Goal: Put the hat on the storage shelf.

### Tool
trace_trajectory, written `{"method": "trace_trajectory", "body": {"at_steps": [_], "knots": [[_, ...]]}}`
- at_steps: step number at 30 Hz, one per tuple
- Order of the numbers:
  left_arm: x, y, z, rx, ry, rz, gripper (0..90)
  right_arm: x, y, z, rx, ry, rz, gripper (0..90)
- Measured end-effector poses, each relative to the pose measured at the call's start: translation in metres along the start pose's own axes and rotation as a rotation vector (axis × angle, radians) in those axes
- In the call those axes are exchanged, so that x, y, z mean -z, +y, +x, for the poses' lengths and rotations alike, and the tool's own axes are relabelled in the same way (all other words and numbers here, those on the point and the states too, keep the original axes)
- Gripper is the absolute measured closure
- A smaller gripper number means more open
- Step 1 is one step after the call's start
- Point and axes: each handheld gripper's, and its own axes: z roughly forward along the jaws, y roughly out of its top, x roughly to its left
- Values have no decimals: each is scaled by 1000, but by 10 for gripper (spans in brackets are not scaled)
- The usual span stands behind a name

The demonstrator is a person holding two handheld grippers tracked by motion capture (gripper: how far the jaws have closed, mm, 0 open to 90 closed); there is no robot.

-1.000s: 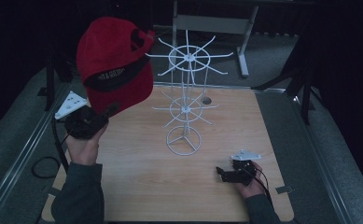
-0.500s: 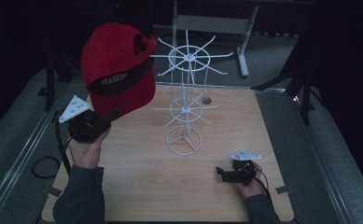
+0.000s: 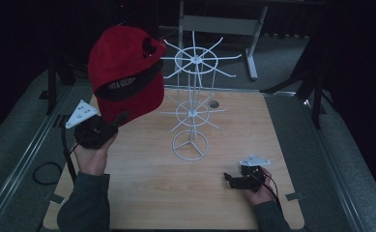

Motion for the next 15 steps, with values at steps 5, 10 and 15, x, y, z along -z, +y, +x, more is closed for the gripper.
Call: {"method": "trace_trajectory", "body": {"at_steps": [5, 10, 15], "knots": [[-2, -8, 2, 12, -5, 13, 855, 0, 0, 0, 0, 0, 0, 153], [-5, -16, 1, 13, -9, 35, 855, 0, 0, 0, 0, 0, 0, 153], [-8, -23, 1, 14, -8, 53, 854, 0, 0, 0, 0, 0, 0, 153]]}}
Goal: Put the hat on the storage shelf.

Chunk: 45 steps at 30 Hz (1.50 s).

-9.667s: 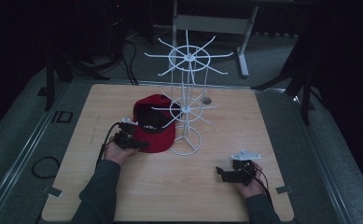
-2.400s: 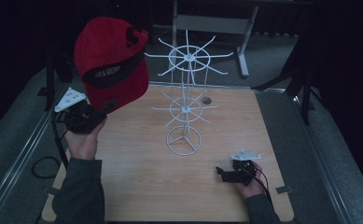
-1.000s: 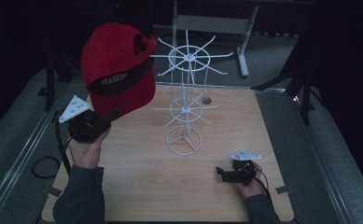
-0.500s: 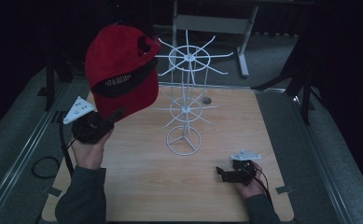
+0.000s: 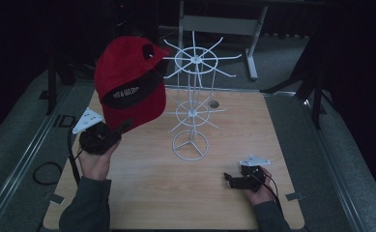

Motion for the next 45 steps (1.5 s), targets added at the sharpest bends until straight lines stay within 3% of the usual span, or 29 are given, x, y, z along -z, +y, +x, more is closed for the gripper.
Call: {"method": "trace_trajectory", "body": {"at_steps": [21, 35, 45], "knots": [[-13, -35, -2, 3, 8, 91, 851, 0, 0, 0, 1, 0, -2, 153], [-20, -48, -6, 19, -9, 105, 846, 0, 0, 0, 3, -1, -2, 153], [-25, -51, -12, -14, -27, 120, 792, 0, 0, 0, 3, 0, -2, 153]]}}
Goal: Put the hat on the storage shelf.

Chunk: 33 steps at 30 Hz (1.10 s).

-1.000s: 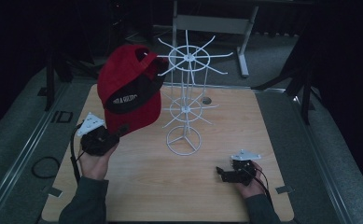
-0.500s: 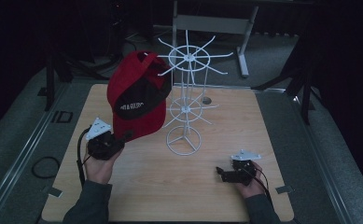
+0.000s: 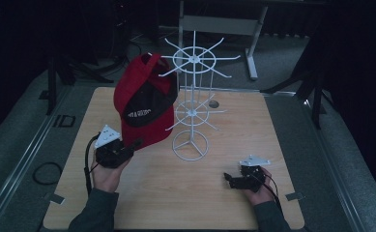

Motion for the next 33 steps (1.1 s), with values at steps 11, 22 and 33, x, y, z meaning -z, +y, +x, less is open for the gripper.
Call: {"method": "trace_trajectory", "body": {"at_steps": [11, 22, 33], "knots": [[2, 1, 2, 0, -10, -9, 562, 0, 0, 0, 0, 1, 0, 153], [1, -4, 10, 17, 3, 4, 419, 0, 0, 0, 0, 1, 2, 153], [2, -7, 21, 69, 54, 26, 231, 0, 0, 0, -1, 0, 1, 153]]}}
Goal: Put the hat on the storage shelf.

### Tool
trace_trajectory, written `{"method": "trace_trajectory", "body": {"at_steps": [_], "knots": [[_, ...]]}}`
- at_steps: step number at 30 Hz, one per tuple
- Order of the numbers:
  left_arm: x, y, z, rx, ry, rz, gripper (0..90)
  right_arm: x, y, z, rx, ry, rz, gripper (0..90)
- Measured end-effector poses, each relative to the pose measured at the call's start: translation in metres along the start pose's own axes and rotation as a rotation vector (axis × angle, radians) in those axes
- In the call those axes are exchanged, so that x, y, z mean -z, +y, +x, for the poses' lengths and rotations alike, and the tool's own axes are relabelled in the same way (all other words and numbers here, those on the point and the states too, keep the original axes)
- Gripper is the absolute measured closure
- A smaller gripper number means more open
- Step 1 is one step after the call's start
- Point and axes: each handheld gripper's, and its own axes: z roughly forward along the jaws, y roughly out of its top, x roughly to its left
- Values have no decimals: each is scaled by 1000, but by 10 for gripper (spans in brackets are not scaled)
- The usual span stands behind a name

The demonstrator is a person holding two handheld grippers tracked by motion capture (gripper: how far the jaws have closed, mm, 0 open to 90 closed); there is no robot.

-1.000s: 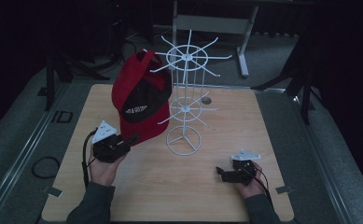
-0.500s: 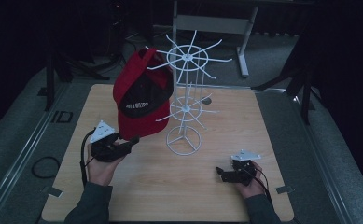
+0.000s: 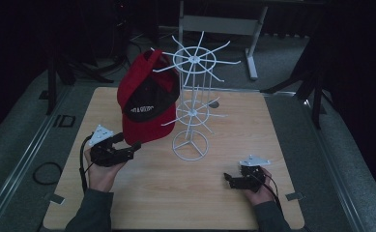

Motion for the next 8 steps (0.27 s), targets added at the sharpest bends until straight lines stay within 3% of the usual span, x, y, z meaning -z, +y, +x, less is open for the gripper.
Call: {"method": "trace_trajectory", "body": {"at_steps": [6, 8], "knots": [[1, -3, 7, 19, 4, -9, 204, 0, 0, 0, 0, 0, 0, 153], [2, -3, 9, 23, -17, -17, 212, 0, 0, 0, 0, 0, 0, 153]]}}
